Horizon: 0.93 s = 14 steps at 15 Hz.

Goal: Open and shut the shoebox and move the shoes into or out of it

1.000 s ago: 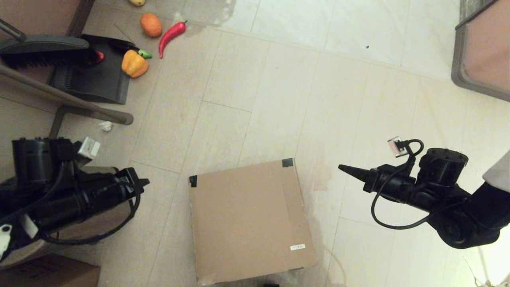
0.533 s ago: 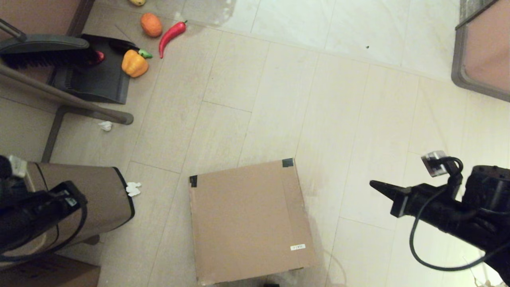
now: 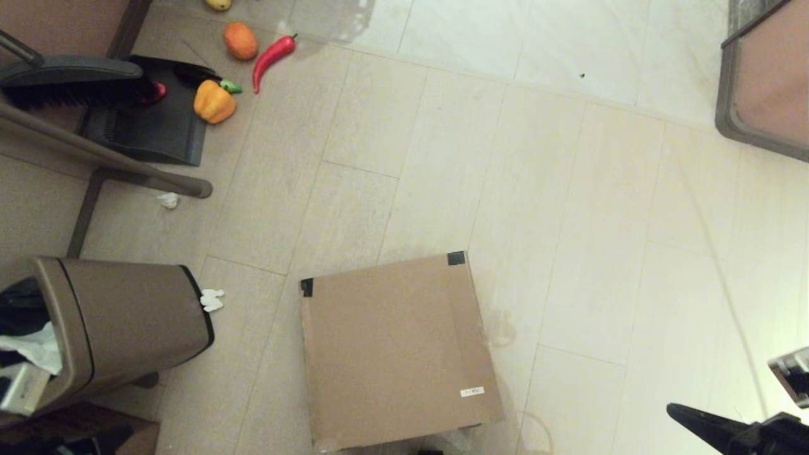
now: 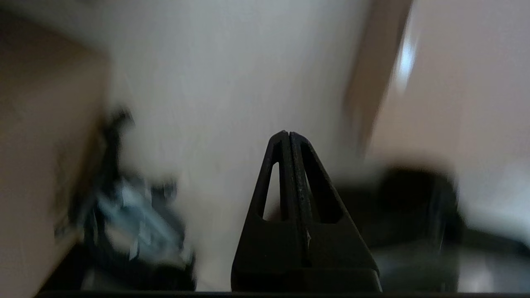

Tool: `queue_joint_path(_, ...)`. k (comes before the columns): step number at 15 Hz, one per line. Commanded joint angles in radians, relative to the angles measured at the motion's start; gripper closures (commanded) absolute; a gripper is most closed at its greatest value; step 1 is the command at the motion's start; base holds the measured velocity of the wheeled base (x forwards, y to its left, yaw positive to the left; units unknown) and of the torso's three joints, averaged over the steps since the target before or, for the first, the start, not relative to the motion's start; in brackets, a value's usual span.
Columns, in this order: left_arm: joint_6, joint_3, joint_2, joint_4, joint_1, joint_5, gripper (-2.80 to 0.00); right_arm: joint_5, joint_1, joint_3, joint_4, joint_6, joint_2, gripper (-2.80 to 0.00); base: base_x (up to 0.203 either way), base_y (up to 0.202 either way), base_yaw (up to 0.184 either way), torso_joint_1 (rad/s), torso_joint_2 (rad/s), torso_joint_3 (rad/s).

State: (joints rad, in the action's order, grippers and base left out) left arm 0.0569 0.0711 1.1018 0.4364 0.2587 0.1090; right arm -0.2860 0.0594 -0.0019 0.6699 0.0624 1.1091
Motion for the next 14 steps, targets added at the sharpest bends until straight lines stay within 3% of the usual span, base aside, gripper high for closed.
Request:
queue_joint_path(1,-0.016,-0.08,-0.012,-0.01,-0.004,0.019,0.0,0.01,-0.001,0.0,-0.25,-0.021,-0.23,0.0,0.0,0.0,0.0,0.0,0.0,0.0)
queue_joint_path(3,-0.018,-0.087,-0.021,-0.124,-0.007,0.087,0.0,0.068,0.002,-0.043,-0.589,-0.055,-0.434,0.0,0.0,0.0,0.0,0.0,0.0,0.0)
queue_joint_path(4,-0.019,-0.087,-0.037,-0.15,-0.009,0.103,0.0,0.133,0.001,-0.057,-0.695,-0.058,-0.517,0.0,0.0,0.0,0.0,0.0,0.0,0.0)
queue_joint_path(7,-0.033,-0.086,-0.049,-0.211,-0.045,0.206,0.0,0.281,-0.027,-0.083,-0.886,-0.055,-0.634,0.0,0.0,0.0,0.0,0.0,0.0,0.0)
queue_joint_path(9,-0.046,-0.086,-0.09,-0.208,-0.055,0.238,0.0,0.306,-0.04,-0.089,-0.9,-0.052,-0.631,0.0,0.0,0.0,0.0,0.0,0.0,0.0)
queue_joint_path(11,-0.027,-0.086,-0.202,-0.225,-0.056,0.288,0.0,0.307,-0.115,-0.089,-0.9,-0.059,-0.677,0.0,0.0,0.0,0.0,0.0,0.0,0.0)
queue_joint_path(13,-0.006,-0.075,-0.312,-0.292,-0.056,0.344,0.0,0.306,-0.142,-0.089,-0.9,-0.065,-0.78,0.0,0.0,0.0,0.0,0.0,0.0,0.0)
queue_joint_path(14,-0.006,-0.067,-0.344,-0.33,-0.052,0.316,0.0,0.3,-0.147,-0.086,-0.897,-0.068,-0.821,0.0,0.0,0.0,0.0,0.0,0.0,0.0)
